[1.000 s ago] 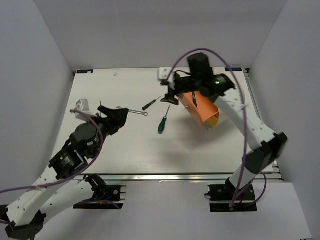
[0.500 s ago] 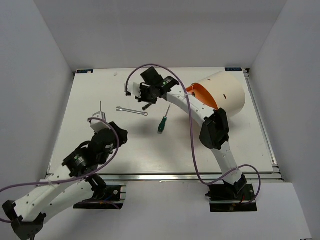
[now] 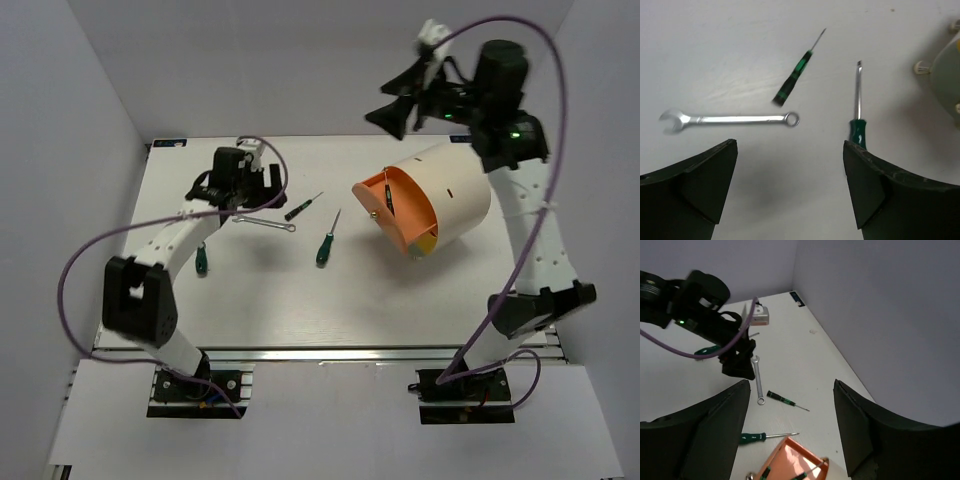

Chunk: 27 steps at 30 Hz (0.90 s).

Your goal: Sort the tools into containers

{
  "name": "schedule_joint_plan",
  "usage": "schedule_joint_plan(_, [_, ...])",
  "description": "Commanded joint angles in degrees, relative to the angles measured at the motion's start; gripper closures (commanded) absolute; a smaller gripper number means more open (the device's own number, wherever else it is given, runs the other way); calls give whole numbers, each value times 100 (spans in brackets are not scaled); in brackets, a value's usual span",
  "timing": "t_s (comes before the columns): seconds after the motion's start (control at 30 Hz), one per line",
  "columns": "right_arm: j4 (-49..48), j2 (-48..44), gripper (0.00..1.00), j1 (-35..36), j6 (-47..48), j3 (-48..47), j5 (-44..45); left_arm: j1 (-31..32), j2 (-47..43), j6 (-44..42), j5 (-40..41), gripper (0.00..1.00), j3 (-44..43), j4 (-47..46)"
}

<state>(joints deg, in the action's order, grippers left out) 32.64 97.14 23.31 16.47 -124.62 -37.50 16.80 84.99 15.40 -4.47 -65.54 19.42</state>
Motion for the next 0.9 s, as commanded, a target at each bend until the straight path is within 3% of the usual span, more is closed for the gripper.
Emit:
schedule_joint_plan(0.0, [-372,-186,27,-1000,-838,437,-2082,17,1104,-1290,-1618,3,-1063,419])
schedule_joint_plan(0.13, [-434,-660,27,-1671,-759,1034,-2402,43,2003,-1899,-1715,2,-1979,607])
schedule_joint_plan(0.27, [-1109,-1380,27,-2242,-1206,2219,-2754,122,2513,-2478,-1531,3,-2287,493])
schedule_joint_plan(0.43, [-1313,-1839,27,-2875,-1251,2889,-3009,288,2970,-2612,-1320,5,-2411,317])
schedule_joint_plan(0.67, [-1515,-2234,26,-3192,-1427,3409,-3264,886,3418,-2560,156,10,-2367,-157])
schedule_joint_plan(0.87, [-1620,-2428,26,-3394,-1541,3707,-3396,957,3761,-2393,974,23,-2622,-202])
